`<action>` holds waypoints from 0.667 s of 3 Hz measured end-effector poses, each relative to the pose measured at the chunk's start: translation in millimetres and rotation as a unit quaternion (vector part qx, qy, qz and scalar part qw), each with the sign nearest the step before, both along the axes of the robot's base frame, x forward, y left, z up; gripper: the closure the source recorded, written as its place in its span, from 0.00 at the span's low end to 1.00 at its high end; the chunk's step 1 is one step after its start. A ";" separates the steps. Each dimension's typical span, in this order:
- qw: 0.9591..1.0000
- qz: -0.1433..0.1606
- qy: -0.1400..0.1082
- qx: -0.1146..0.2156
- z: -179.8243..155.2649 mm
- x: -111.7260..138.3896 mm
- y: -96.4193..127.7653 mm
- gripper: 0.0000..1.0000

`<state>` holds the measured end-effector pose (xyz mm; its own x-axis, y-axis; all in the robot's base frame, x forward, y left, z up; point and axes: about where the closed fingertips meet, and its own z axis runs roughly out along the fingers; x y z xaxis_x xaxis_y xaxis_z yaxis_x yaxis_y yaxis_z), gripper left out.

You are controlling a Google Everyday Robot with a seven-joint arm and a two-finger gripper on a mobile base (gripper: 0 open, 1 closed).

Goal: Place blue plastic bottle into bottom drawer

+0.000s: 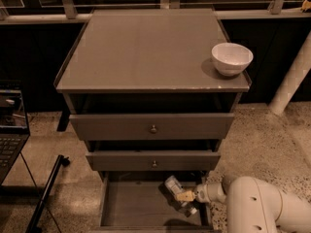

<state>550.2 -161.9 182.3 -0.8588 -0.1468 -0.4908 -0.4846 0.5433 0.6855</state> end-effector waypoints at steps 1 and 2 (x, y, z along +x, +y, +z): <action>1.000 0.000 0.000 0.000 0.0 0.0 0.1 0.00; 1.000 0.000 0.000 0.000 0.0 0.0 0.1 0.00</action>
Offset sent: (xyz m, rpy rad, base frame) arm 0.0000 0.0000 0.0000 0.0000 0.0000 0.0000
